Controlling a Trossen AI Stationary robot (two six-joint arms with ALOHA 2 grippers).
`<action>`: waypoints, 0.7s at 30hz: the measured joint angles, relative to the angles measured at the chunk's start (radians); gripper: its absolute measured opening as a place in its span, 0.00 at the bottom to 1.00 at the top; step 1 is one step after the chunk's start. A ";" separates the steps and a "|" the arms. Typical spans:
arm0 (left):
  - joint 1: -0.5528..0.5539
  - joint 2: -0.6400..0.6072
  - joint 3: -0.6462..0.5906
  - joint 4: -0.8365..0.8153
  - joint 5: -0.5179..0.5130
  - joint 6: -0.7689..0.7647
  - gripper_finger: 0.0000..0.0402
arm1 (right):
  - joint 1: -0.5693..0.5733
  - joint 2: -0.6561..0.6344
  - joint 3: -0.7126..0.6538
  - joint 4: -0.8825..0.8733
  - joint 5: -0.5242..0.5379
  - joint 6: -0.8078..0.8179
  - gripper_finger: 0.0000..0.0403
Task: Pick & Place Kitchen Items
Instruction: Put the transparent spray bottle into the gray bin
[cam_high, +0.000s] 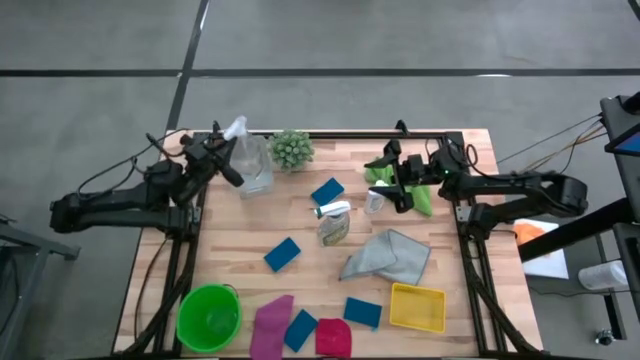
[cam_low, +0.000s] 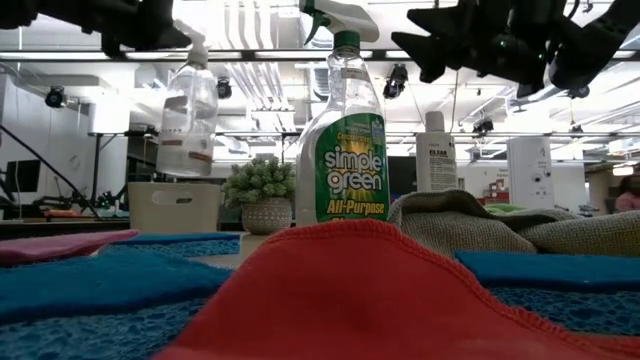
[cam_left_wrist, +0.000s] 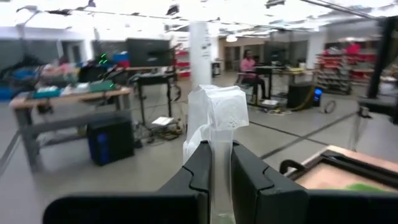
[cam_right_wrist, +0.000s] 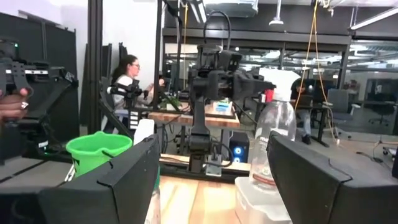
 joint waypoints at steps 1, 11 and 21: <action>0.019 0.000 -0.009 0.004 -0.002 -0.021 0.06 | 0.000 0.006 0.000 0.002 0.000 -0.002 0.72; 0.208 0.024 -0.151 0.214 -0.006 -0.075 0.06 | 0.002 0.023 0.000 0.016 0.000 -0.022 0.72; 0.307 0.149 -0.207 0.341 0.019 -0.068 0.06 | 0.002 0.022 0.000 0.019 -0.001 -0.032 0.72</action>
